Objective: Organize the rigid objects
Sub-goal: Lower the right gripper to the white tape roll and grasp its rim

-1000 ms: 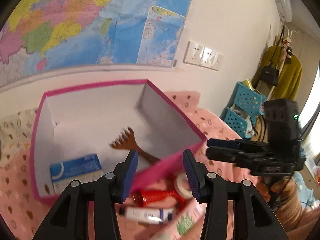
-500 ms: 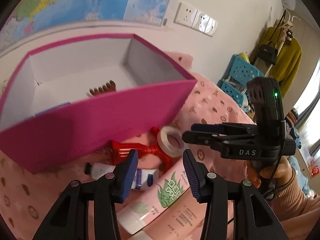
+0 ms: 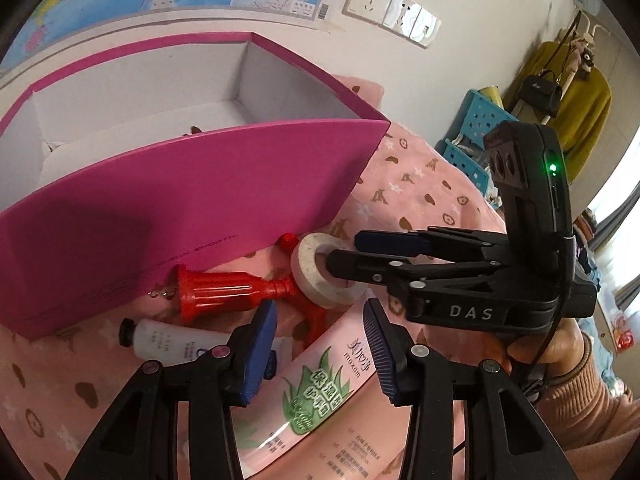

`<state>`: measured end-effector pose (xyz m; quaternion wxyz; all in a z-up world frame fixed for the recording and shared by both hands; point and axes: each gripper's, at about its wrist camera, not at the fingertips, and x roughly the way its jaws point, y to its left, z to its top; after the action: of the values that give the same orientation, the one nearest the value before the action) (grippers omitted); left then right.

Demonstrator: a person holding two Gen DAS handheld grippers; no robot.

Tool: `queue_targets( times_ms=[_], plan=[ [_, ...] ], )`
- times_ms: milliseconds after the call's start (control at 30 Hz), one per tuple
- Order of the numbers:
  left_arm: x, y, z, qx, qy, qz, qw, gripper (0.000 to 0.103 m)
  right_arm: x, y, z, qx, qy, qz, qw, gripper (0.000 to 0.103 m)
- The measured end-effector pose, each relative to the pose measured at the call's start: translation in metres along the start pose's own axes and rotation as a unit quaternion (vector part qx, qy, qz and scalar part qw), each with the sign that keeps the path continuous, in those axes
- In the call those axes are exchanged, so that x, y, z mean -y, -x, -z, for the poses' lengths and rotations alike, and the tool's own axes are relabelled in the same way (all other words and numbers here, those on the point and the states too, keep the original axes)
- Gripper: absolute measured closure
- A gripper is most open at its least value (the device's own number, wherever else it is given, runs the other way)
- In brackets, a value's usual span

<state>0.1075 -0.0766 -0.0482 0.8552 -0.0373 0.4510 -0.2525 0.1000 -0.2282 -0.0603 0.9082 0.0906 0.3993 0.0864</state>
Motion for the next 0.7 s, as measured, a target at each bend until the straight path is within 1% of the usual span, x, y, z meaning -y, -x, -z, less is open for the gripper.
queue_targets(
  times_ms=[33,100,233,300,433,500,700],
  plan=[
    [0.0,-0.001,0.0,-0.002,0.001,0.0,1.0,0.059,0.0,-0.001,-0.001,-0.001,0.002,-0.001,1.0,0.054],
    [0.002,-0.005,-0.001,-0.005,0.001,-0.001,1.0,0.06,-0.001,-0.004,-0.002,-0.004,0.008,-0.001,1.0,0.057],
    [-0.001,-0.009,-0.001,-0.013,0.007,-0.001,0.9999,0.064,-0.006,-0.006,-0.002,-0.004,0.025,0.009,1.0,0.059],
    [-0.004,-0.011,-0.002,-0.016,0.012,0.003,0.9998,0.065,-0.008,-0.006,-0.001,-0.005,0.031,0.014,0.999,0.065],
    [-0.004,-0.014,-0.003,-0.018,0.013,0.005,0.9997,0.067,-0.01,-0.006,0.001,-0.005,0.037,0.021,0.999,0.073],
    [-0.004,-0.016,-0.005,-0.02,0.015,0.008,0.9997,0.069,-0.009,-0.006,0.001,-0.007,0.037,0.02,0.999,0.085],
    [-0.003,-0.021,-0.007,-0.023,0.018,0.018,0.9994,0.07,-0.015,-0.004,0.004,-0.006,0.047,0.026,0.999,0.086]
  ],
)
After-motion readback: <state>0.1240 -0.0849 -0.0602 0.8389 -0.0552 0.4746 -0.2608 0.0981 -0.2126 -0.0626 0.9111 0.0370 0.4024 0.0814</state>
